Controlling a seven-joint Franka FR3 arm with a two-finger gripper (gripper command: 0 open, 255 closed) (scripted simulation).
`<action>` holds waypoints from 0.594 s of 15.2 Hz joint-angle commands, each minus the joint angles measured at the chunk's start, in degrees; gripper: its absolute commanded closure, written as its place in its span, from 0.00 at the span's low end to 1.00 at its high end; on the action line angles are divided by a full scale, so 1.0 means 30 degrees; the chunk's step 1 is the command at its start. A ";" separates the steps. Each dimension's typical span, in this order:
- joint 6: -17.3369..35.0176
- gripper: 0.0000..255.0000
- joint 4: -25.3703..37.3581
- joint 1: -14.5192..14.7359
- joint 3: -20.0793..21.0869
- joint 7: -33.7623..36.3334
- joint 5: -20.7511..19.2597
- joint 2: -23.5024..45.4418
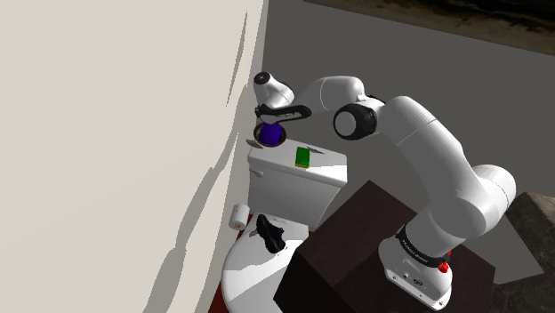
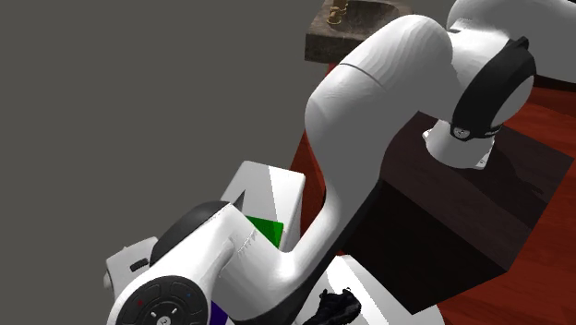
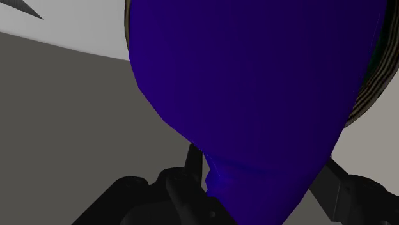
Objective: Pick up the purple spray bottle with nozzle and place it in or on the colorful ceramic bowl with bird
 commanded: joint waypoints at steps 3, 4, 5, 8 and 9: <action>-0.0020 1.00 0.0118 -0.0023 -0.0026 -0.0033 0.0002 0.0141; -0.0020 1.00 0.0119 -0.0023 -0.0026 -0.0033 0.0003 0.0141; -0.0020 1.00 0.0119 -0.0023 -0.0027 -0.0033 0.0003 0.0141; -0.0043 0.00 0.0162 -0.0013 -0.0023 -0.0043 0.0010 0.0162; -0.0043 0.00 0.0164 -0.0011 -0.0023 -0.0042 0.0010 0.0163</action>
